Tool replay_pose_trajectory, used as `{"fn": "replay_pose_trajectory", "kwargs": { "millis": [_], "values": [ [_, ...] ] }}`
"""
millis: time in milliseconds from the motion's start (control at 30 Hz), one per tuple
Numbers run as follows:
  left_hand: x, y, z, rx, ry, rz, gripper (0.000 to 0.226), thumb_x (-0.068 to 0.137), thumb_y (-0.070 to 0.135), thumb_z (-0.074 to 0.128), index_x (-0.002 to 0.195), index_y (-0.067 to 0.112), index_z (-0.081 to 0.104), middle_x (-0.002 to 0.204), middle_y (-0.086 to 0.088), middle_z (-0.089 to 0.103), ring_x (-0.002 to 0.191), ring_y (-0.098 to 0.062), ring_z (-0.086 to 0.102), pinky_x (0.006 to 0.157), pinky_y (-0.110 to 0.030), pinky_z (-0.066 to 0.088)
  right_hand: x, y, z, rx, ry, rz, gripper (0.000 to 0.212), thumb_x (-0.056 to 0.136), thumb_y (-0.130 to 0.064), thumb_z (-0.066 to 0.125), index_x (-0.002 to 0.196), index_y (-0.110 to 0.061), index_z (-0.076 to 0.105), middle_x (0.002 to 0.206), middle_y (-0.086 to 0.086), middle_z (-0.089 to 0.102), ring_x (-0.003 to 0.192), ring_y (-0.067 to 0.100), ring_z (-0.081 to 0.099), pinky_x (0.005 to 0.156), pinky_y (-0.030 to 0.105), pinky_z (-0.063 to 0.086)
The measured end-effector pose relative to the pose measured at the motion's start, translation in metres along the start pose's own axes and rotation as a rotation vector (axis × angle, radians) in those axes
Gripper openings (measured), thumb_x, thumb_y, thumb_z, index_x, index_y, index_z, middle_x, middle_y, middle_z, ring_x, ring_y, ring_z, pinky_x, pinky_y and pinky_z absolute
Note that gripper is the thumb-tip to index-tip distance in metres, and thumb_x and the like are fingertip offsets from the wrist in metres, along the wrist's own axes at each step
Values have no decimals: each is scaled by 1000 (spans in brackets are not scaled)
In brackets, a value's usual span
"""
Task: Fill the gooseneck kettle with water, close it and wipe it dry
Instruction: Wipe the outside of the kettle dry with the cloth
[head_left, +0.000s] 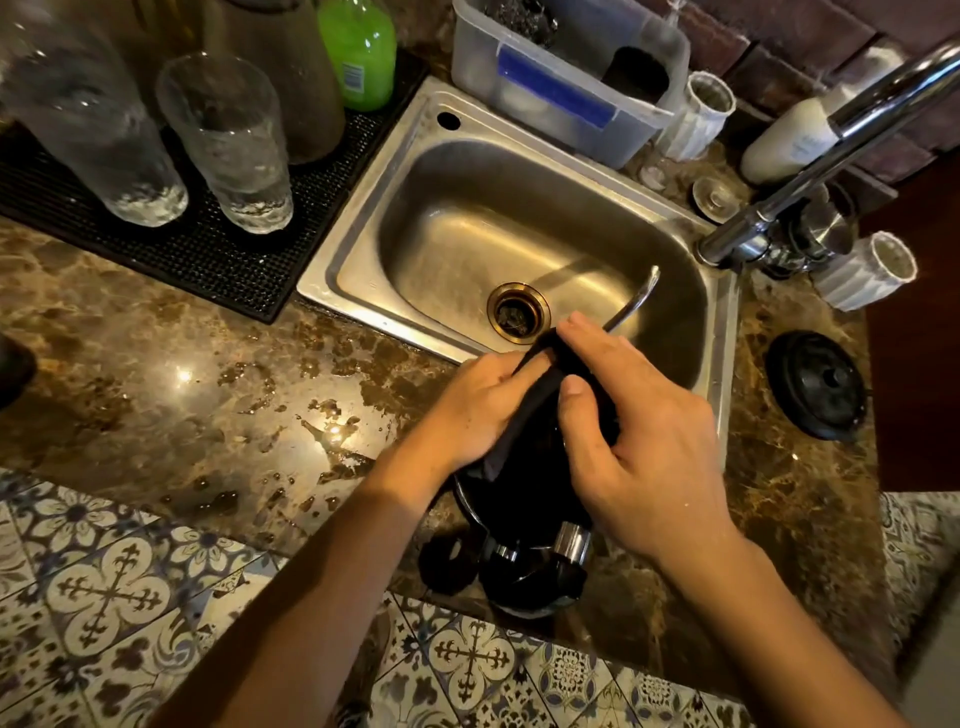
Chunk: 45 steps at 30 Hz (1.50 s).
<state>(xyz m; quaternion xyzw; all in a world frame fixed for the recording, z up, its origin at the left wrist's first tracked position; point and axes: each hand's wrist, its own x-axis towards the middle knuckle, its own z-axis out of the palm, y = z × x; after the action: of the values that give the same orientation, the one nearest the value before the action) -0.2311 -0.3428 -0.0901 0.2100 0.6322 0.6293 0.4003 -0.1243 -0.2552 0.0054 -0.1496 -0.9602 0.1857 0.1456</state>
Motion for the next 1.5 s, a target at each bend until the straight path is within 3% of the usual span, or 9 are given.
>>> {"fn": "replay_pose_trajectory", "kwargs": {
  "millis": [100, 233, 433, 633, 800, 1000, 1133, 1400, 1500],
  "values": [
    [-31, -16, 12, -49, 151, -40, 28, 103, 45, 44, 123, 38, 63, 120, 6, 71, 105, 9, 64, 96, -26, 50, 0, 0, 0, 8, 5, 5, 43, 96, -24, 47, 135, -14, 62, 137, 1, 64, 128, 8, 57, 103, 38, 50],
    [-92, -48, 40, -33, 145, 68, 70, 87, 75, 44, 149, 67, 13, 169, 24, 7, 156, -11, 17, 123, -56, 26, -1, 0, -1, 40, 17, -11, 45, 97, -26, 43, 135, -11, 62, 136, 3, 64, 131, 5, 53, 109, 33, 44],
    [-49, -21, 32, 213, 262, 262, 58, 101, 60, 21, 148, 37, 44, 155, 4, 49, 147, -15, 41, 119, -53, 33, 0, -1, -2, 96, 15, 8, 47, 97, -27, 42, 137, -8, 59, 138, 5, 63, 130, 3, 50, 110, 27, 39],
    [8, 13, -1, 95, -110, 49, 42, 93, 61, 41, 83, 36, 73, 86, -1, 73, 83, -18, 67, 92, -61, 49, 0, 0, -2, 50, -59, 92, 60, 96, -34, 49, 152, -15, 39, 140, 3, 61, 122, 16, 61, 99, 17, 40],
    [-16, -17, 9, -15, 87, 54, 33, 90, 62, 42, 116, 65, 62, 127, 13, 69, 126, -8, 61, 113, -46, 43, -1, 1, -3, 39, -72, 108, 57, 96, -33, 50, 150, -18, 41, 128, 1, 68, 102, 17, 69, 84, 15, 43],
    [-96, -64, 45, 68, 181, 68, 79, 84, 85, 35, 148, 68, -6, 166, 32, -11, 157, -4, 0, 127, -48, 13, -1, -1, -1, 38, -36, 88, 53, 99, -36, 44, 147, -13, 45, 139, 0, 62, 112, 10, 67, 92, 5, 39],
    [-79, -51, 40, 231, 236, 288, 66, 95, 74, 25, 155, 54, 10, 170, 14, 12, 157, -15, 16, 124, -57, 21, -2, -2, -4, 108, -76, 112, 58, 101, -41, 34, 152, -14, 38, 144, 1, 58, 128, 9, 57, 101, 9, 39],
    [3, 13, 9, 87, 52, 125, 39, 99, 44, 46, 69, 29, 64, 59, 21, 64, 58, 5, 56, 60, -24, 41, -2, -3, -4, 121, -75, 156, 60, 99, -46, 40, 153, -21, 36, 149, 2, 53, 136, 16, 51, 108, 41, 46],
    [34, 18, 3, -89, 90, -161, 46, 93, 53, 63, 64, 19, 73, 56, 14, 68, 66, -10, 64, 71, -31, 48, -1, -5, -7, 129, -123, 173, 59, 100, -44, 40, 153, -18, 37, 151, 3, 51, 138, 16, 49, 110, 43, 43]
  ]
}}
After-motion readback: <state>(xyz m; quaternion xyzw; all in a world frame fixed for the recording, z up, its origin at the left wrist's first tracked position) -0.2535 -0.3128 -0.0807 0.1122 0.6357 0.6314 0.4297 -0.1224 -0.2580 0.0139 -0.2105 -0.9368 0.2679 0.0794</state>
